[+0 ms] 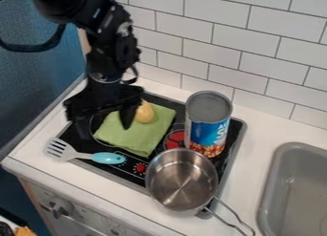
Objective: Remove the spatula
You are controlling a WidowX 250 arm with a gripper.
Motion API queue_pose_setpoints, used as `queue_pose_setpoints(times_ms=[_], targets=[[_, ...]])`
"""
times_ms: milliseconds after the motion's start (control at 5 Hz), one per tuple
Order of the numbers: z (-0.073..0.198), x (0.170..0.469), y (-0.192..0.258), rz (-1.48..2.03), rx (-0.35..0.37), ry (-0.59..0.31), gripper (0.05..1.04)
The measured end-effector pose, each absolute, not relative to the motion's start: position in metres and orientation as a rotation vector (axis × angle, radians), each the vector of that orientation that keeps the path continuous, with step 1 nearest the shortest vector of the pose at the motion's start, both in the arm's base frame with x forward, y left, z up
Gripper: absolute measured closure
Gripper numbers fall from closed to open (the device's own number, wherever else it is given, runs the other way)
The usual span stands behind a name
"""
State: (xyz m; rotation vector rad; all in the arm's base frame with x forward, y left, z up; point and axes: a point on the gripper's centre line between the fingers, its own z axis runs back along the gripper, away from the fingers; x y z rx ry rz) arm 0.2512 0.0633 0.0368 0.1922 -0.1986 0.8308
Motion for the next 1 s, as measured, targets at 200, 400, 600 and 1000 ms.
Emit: queue_pose_setpoints(times_ms=[200, 400, 600, 1000], targets=[[0.045, 0.257, 0.045, 0.654, 0.189, -0.216, 0.083], [0.063, 0.261, 0.018, 0.544, 0.169, -0.26, 0.083], [0.089, 0.256, -0.013, 0.471, 0.157, -0.316, 0.083], [0.133, 0.245, -0.019, 0.515, 0.115, -0.304, 0.083]])
